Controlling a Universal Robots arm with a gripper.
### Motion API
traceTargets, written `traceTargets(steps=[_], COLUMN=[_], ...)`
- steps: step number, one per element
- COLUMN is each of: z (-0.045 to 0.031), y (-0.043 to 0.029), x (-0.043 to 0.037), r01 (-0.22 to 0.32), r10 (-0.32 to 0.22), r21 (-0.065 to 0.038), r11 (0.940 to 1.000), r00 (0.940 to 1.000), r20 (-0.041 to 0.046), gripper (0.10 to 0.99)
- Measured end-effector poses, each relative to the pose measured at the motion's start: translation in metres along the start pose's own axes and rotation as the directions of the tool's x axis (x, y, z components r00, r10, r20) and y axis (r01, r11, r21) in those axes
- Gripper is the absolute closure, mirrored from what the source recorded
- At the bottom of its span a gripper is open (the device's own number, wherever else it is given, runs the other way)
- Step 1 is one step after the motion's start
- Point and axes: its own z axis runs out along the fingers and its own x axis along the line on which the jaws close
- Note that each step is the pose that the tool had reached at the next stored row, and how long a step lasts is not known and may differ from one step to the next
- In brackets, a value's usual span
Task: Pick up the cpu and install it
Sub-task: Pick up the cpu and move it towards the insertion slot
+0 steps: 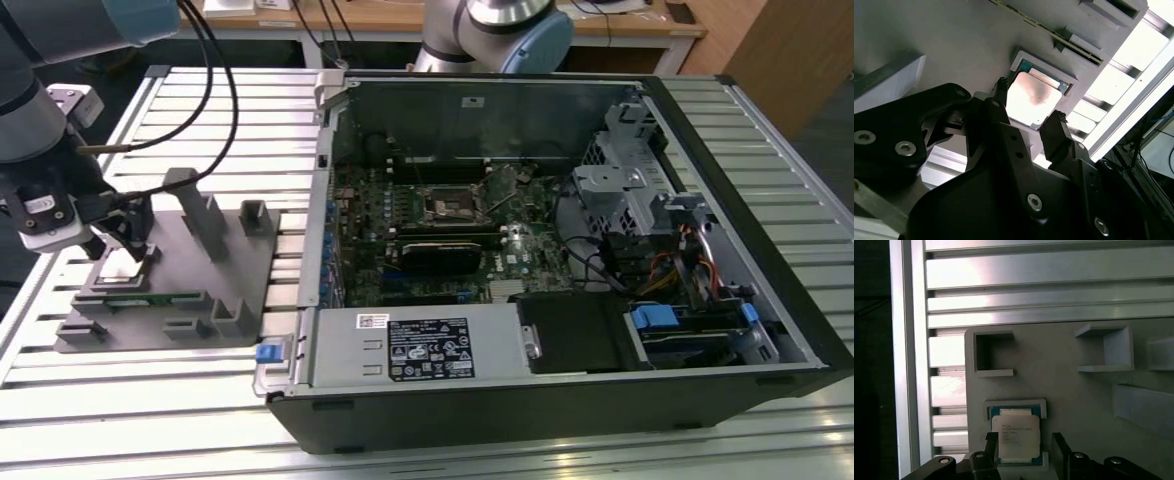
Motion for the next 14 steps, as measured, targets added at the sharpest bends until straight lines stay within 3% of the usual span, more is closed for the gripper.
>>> traceTargets(steps=[4, 9, 14], z=[0.0022, 0.0065, 0.0106], y=[-0.0001, -0.0003, -0.0004], x=[0.0012, 0.0018, 0.0019], r01=[0.000, 0.002, 0.011], r10=[0.000, -0.002, -0.011], r21=[0.000, 0.000, 0.000], r11=[1.0000, 1.0000, 0.9999], r00=[1.0000, 1.0000, 0.9999], r20=[0.0000, 0.0000, -0.0004], gripper=[0.533, 0.353, 0.353])
